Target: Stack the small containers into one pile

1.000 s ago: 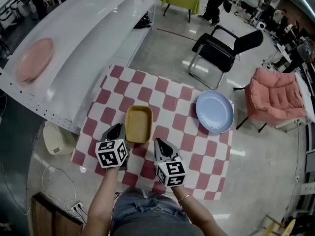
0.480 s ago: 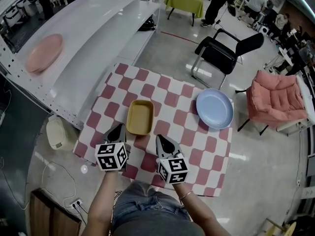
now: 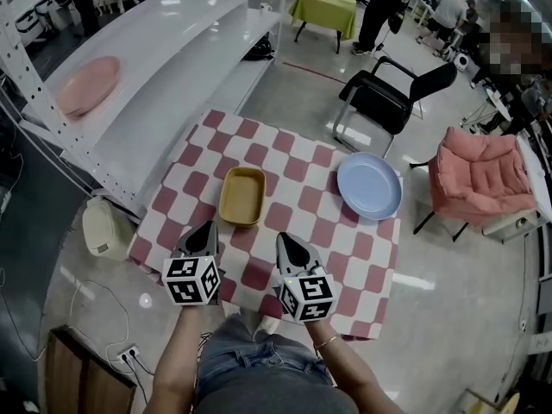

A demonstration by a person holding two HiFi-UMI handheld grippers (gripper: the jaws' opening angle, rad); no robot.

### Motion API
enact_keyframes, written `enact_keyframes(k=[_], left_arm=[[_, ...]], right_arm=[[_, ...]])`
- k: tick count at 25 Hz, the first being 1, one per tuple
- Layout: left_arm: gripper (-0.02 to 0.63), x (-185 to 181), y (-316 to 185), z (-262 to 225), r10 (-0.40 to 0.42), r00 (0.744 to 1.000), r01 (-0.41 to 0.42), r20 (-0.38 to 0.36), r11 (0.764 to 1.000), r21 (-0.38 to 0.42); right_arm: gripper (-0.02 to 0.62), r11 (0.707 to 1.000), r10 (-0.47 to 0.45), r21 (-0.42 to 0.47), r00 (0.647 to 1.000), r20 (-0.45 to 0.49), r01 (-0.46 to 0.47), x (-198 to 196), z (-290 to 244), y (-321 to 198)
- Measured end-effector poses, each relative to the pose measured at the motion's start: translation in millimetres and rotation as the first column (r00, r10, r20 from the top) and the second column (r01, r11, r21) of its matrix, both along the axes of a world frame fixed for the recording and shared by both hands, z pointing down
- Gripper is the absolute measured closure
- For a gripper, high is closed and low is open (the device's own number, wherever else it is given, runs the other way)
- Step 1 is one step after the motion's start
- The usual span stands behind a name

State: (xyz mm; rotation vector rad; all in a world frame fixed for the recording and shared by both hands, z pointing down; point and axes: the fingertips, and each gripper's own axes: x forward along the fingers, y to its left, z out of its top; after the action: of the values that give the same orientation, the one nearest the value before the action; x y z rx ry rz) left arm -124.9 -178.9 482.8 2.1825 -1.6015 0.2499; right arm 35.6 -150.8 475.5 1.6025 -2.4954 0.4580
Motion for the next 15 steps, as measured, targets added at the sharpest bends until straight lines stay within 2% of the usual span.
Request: enact_keyframes(k=[15], left_arm=[[0.589,9.0,49.8,-22.8,-0.001,1.0,-0.001,0.026,0.998,0.067]], right_arm=[[0.586,0.997,0.01,0.07,1.0,0.003,-0.01,25.3,-20.8,38.3]])
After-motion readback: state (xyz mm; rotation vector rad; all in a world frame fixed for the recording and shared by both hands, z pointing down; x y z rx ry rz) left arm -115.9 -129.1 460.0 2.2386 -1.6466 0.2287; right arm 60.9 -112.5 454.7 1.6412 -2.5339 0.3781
